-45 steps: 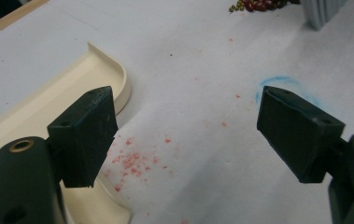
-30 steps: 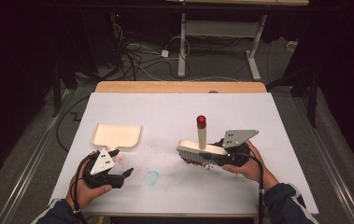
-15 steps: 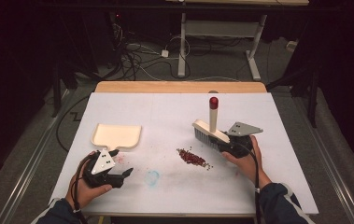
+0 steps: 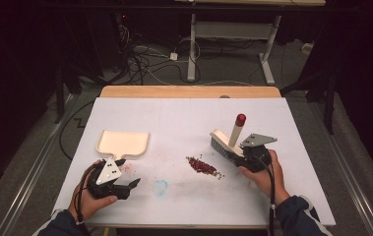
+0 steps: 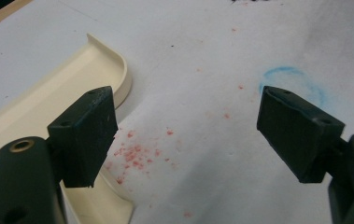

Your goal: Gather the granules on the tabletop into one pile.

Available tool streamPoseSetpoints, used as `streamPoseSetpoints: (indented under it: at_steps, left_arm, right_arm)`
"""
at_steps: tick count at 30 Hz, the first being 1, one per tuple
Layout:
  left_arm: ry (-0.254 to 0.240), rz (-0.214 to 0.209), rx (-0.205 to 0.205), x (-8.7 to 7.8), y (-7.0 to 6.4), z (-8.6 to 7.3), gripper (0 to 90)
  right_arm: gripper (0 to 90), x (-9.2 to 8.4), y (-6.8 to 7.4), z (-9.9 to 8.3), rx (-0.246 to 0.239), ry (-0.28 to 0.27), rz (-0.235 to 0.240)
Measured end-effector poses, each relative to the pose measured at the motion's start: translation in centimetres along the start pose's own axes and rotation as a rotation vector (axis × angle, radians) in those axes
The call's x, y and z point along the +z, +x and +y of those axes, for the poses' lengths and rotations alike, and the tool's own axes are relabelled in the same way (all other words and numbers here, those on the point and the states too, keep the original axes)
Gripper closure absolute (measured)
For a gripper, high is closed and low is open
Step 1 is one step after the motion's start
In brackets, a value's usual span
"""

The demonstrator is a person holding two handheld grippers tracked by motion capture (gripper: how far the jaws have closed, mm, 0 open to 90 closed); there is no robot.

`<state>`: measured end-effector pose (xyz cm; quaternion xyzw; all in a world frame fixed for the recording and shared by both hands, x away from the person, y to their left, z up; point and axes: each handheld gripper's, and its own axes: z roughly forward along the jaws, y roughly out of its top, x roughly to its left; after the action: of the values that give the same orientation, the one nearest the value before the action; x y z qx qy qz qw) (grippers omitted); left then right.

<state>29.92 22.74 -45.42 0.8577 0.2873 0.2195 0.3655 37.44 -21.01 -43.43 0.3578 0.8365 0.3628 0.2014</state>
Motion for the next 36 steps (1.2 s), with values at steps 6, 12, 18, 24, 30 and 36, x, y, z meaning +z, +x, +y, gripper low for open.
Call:
streamPoseSetpoints:
  at_steps: [6,12,18,24,30,36]
  left_arm:
    - [0.012,-0.012,0.004,0.1,0.0,-0.1,19.5]
    - [0.014,-0.016,0.003,0.1,0.0,0.0,19.5]
    - [0.022,-0.023,0.004,0.4,-0.1,0.0,19.7]
    - [0.025,-0.026,0.004,0.5,-0.1,0.0,19.9]
    - [0.025,-0.029,0.006,0.4,-0.1,0.0,20.1]
    - [0.035,-0.035,0.013,0.6,-0.1,0.0,20.2]
  right_arm:
    - [67.4,-0.8,1.2,-0.1,0.001,0.078,-0.017]
    - [67.7,-1.1,1.9,0.1,-0.013,0.095,-0.020]
    - [67.9,0.1,2.8,1.6,-0.032,0.093,-0.051]
    - [68.1,1.9,3.2,2.9,-0.029,0.080,-0.064]
    - [67.7,3.1,5.5,3.8,-0.133,0.117,-0.029]
    - [67.7,3.0,6.3,4.2,-0.200,0.119,0.018]
